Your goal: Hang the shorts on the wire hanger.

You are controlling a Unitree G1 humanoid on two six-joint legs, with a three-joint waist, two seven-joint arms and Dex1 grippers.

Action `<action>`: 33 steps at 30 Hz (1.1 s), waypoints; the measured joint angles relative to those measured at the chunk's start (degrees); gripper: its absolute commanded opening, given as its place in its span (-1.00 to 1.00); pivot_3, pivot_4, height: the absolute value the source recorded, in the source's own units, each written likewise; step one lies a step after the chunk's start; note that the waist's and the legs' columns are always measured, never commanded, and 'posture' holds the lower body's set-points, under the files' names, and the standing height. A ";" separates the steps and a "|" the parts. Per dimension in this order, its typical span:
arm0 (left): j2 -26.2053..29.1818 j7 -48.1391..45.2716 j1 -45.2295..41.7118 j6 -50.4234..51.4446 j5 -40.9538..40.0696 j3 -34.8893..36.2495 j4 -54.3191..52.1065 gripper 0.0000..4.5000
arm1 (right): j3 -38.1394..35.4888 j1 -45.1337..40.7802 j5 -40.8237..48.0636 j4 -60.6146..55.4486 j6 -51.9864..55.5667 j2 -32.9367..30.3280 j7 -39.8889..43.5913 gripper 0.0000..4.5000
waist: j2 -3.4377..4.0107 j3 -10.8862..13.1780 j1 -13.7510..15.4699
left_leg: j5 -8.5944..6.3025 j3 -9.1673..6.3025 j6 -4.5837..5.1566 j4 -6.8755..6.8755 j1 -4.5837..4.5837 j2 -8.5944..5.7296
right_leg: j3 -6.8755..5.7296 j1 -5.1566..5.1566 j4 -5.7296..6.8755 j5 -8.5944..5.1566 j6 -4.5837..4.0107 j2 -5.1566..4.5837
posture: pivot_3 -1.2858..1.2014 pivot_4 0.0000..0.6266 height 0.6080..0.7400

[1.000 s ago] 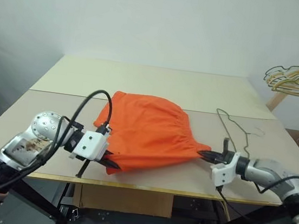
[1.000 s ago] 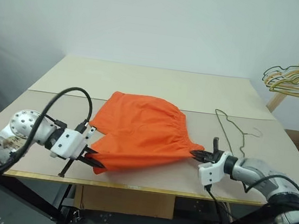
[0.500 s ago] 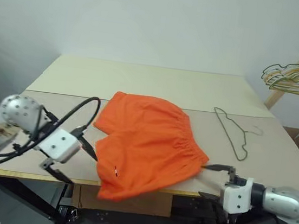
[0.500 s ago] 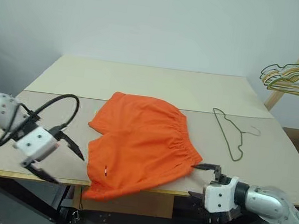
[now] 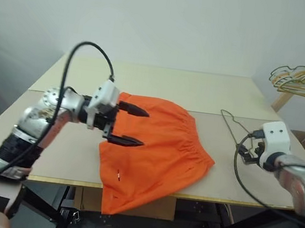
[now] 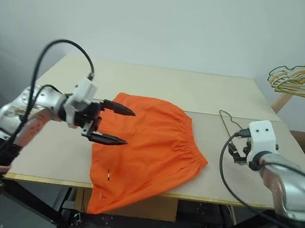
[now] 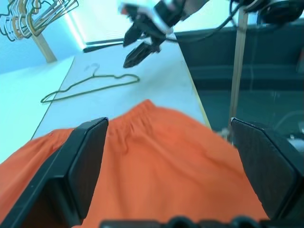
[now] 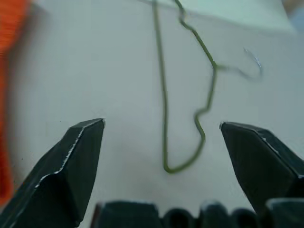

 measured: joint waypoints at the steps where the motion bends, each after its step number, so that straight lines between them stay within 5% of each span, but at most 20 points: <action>1: -0.47 0.24 -0.01 0.82 0.90 -0.08 -0.38 0.98 | 0.16 -1.58 -1.02 3.24 0.87 0.54 -0.83 1.00 | 0.00 0.00 0.02 | -0.01 -0.01 0.02 -0.01 -0.05 -0.02 | 0.00 -0.02 -0.02 0.00 0.00 0.00 | 0.08 -1.00 1.00; 9: -1.95 -5.10 3.54 -4.16 12.68 -7.03 -2.86 0.98 | 1.45 -3.66 -3.30 8.15 1.65 1.22 3.26 1.00 | 0.05 -0.01 -0.16 | -0.13 -0.01 0.22 -0.01 -0.18 -0.04 | 0.02 -0.07 -0.19 0.16 -0.25 -0.02 | 0.07 -1.00 1.00; 16: -3.22 -6.23 4.58 -2.95 13.37 -6.16 -3.47 0.98 | 1.39 -5.93 -6.20 11.14 1.83 2.54 2.76 1.00 | 0.05 -0.01 -0.32 | -0.12 -0.01 0.23 0.00 -0.09 -0.04 | 0.03 -0.01 -0.15 0.06 0.11 -0.02 | 0.08 -1.00 1.00; 20: -3.43 -6.28 4.44 -1.41 13.08 -5.12 -4.01 0.98 | 0.71 -4.29 -2.99 5.18 1.37 2.08 9.06 1.00 | 0.13 0.02 -0.40 | -0.13 -0.06 0.24 0.00 -0.16 -0.02 | 0.01 -0.07 -0.16 0.05 0.12 0.00 | 0.09 -1.00 1.00; 24: -2.40 -6.80 5.01 -0.63 12.98 -3.32 -4.61 0.98 | 11.45 14.27 -7.05 -13.91 -20.78 -16.10 27.03 1.00 | 0.22 0.01 0.86 | -0.33 -0.19 0.36 -0.01 -0.37 -0.08 | -0.18 -0.11 -0.32 -0.20 0.27 -0.09 | 0.09 -1.00 1.00; 28: -2.72 -7.54 4.90 -0.75 13.03 -2.83 -4.33 0.98 | 17.85 22.13 -19.27 -14.60 -45.26 -28.08 34.15 1.00 | 0.22 0.02 0.51 | -0.34 0.05 0.33 0.08 -0.28 -0.11 | -0.03 -0.07 -0.35 -0.17 0.32 -0.18 | 0.09 -1.00 1.00; 33: -3.18 -7.82 4.53 -0.81 13.16 -2.18 -3.23 0.98 | 22.47 19.44 -31.62 -6.64 -65.31 -26.83 33.96 1.00 | 0.12 0.05 -0.59 | -0.32 0.07 0.33 0.10 0.12 -0.06 | 0.05 0.13 -0.23 -0.25 -0.16 -0.08 | 0.10 -1.00 1.00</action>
